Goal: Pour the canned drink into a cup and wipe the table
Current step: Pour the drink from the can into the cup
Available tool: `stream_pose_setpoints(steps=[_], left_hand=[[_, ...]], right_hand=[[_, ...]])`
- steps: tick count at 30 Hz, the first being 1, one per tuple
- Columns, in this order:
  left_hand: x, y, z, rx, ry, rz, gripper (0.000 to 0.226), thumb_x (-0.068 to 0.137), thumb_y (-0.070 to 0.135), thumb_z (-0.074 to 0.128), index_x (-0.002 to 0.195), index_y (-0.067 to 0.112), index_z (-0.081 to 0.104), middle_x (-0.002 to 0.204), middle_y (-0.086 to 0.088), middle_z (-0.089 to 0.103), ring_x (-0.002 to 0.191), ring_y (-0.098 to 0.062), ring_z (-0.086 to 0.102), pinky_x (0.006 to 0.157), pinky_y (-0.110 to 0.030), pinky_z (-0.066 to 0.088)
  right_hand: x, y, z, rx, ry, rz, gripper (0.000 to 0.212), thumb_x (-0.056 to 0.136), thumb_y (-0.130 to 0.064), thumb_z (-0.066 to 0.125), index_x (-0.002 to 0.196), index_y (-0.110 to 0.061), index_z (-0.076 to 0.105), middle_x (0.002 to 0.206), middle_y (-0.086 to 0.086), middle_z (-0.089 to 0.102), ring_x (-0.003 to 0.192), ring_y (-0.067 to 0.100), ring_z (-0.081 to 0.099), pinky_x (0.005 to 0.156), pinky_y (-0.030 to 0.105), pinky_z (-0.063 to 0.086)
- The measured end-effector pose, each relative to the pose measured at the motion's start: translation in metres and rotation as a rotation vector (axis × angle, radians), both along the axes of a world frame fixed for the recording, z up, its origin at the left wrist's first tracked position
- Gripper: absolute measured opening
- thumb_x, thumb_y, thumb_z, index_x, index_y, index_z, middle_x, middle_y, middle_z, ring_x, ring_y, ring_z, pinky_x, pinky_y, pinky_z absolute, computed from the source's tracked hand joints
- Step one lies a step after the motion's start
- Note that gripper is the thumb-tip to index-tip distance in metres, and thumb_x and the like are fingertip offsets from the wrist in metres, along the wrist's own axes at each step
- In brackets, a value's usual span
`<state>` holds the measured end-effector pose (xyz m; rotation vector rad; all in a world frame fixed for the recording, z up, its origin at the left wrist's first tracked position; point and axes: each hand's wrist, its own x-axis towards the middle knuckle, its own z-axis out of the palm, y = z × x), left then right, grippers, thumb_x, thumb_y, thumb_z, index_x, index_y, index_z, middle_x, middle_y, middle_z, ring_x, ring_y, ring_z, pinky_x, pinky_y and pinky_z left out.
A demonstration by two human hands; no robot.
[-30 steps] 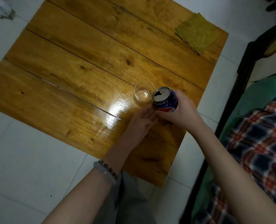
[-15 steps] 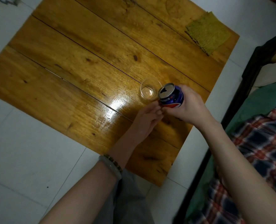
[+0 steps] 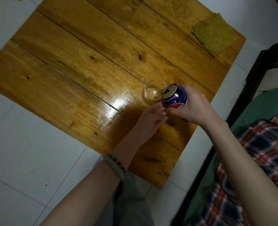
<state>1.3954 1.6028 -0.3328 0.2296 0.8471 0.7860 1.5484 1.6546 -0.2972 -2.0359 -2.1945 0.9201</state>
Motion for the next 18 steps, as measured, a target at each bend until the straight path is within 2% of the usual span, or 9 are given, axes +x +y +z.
stream_pose_setpoints(steps=[10,18], left_hand=[[0.001,-0.0011,-0.0012,-0.015,-0.024,0.014,0.045,0.091,-0.012,0.039,0.103,0.024,0.063,0.106,0.005,0.066,0.107,-0.006,0.059,0.098,-0.026,0.044],[0.001,-0.0005,-0.0059,-0.013,-0.053,0.004,0.045,0.091,-0.011,0.038,0.115,0.022,0.057,0.123,-0.001,0.058,0.122,-0.013,0.051,0.104,-0.03,0.04]], right_hand=[[0.0017,0.0011,-0.0003,-0.018,-0.026,0.022,0.07,0.06,-0.048,0.077,0.116,-0.018,0.049,0.102,0.001,0.054,0.091,0.016,0.051,0.073,0.029,0.047],[0.0017,0.0024,-0.0003,-0.028,-0.044,0.026,0.072,0.06,-0.05,0.076,0.118,-0.018,0.049,0.103,0.001,0.053,0.093,0.017,0.05,0.073,0.028,0.045]])
